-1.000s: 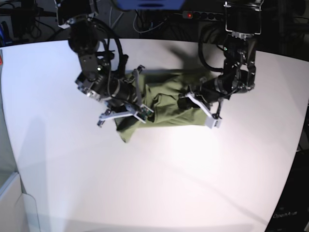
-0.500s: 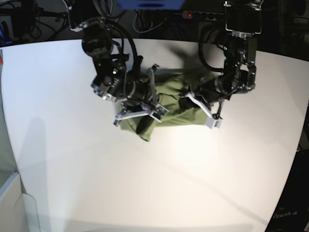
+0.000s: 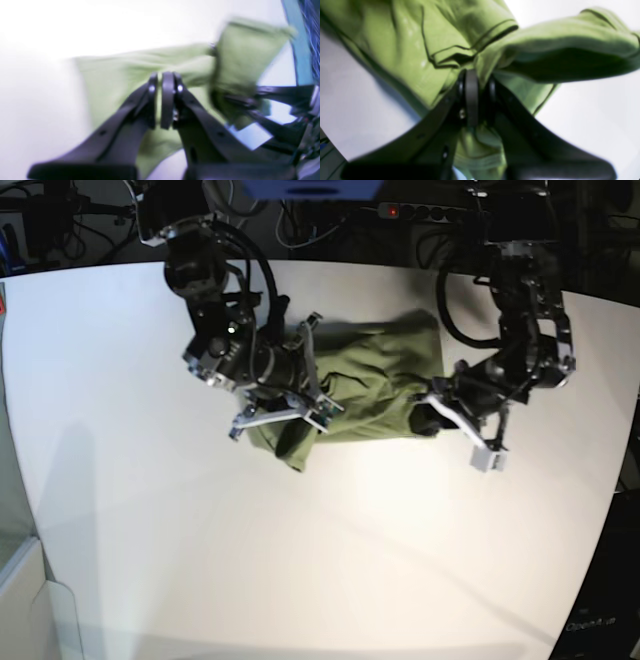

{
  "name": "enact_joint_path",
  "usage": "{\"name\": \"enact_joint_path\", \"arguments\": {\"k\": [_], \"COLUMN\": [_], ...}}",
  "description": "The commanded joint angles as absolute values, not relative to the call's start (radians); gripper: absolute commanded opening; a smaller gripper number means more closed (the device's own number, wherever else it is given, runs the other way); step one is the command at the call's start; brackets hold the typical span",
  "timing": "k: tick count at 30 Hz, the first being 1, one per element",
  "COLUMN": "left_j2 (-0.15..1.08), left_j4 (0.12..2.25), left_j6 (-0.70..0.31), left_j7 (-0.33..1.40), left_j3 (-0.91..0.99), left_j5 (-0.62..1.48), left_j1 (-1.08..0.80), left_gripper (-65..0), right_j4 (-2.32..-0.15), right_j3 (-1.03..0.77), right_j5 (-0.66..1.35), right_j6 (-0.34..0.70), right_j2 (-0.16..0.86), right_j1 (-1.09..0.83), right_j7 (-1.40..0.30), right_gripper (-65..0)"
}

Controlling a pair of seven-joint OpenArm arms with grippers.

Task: Fold the T-shirt properly
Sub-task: 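Carry the right gripper's end over toward the left gripper, folding again, then lift and fold the bundle further with both grippers into a compact square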

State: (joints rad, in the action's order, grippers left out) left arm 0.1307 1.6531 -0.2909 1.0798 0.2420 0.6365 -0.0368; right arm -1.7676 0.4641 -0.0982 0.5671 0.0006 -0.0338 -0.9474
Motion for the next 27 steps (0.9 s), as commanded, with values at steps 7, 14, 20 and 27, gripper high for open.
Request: {"name": "enact_joint_path", "arguments": {"k": [7, 14, 20, 27], "left_j2": [0.188, 0.159, 0.156, 0.162], "left_j4": [1.587, 1.512, 1.445, 1.443], "left_j6": [-0.3, -0.295, -0.292, -0.292], "left_j7": [1.115, 1.113, 1.058, 1.04], "left_j3": [0.361, 0.311, 0.305, 0.305], "left_j5": [0.639, 0.639, 0.638, 0.638], "left_j1": [-0.059, -0.035, -0.028, -0.035], "left_gripper": [-62.4, -62.4, -62.4, -62.4], "right_j4": [-1.79, -1.79, -1.844, -1.897], "right_j3": [0.467, 0.467, 0.484, 0.556], "right_j5": [-0.091, -0.091, -0.091, -0.091], "right_j6": [0.562, 0.562, 0.562, 0.562], "right_j2": [-0.005, -0.007, -0.01, -0.007], "right_j1": [-0.007, -0.005, -0.013, -0.038], "right_j7": [-0.934, -0.934, -0.935, -0.931], "right_gripper": [-64.7, -64.7, -64.7, -64.7]}}
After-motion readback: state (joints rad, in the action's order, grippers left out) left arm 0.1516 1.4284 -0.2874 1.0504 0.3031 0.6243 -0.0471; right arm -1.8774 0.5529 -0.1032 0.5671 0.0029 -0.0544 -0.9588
